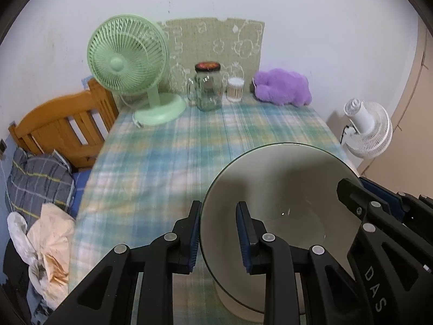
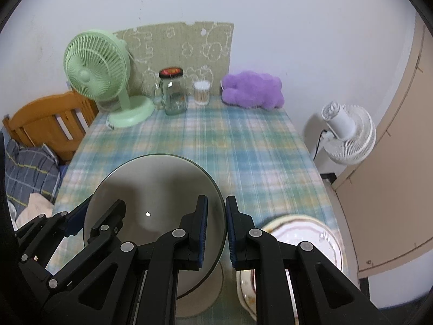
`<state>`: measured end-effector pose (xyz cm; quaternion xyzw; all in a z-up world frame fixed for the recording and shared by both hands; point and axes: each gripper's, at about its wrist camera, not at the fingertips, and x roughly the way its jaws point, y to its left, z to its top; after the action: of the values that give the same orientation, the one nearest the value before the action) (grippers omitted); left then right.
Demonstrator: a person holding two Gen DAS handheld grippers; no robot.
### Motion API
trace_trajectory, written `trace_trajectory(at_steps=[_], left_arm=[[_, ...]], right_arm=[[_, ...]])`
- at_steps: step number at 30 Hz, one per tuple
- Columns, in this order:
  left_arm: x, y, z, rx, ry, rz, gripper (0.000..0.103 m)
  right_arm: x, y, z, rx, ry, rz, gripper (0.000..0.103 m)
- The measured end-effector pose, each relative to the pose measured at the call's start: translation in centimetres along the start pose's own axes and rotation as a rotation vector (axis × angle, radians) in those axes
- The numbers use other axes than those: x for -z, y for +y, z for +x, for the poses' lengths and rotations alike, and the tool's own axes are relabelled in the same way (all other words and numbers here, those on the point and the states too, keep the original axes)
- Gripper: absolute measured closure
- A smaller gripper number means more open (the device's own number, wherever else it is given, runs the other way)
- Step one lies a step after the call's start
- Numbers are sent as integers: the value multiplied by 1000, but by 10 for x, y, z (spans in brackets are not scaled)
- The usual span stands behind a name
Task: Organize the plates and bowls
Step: 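Lift the third grey bowl and carry it toward the other grey bowls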
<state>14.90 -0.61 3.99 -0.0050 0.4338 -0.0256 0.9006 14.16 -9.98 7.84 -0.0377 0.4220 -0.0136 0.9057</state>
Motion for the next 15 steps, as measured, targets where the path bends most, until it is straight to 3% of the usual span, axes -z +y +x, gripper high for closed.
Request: trace_trajectory(at_steps=[15], left_arm=[[39,-5,26,17,94,-8,80]], right_arm=[[44,-4,26,0,118,-6,86]])
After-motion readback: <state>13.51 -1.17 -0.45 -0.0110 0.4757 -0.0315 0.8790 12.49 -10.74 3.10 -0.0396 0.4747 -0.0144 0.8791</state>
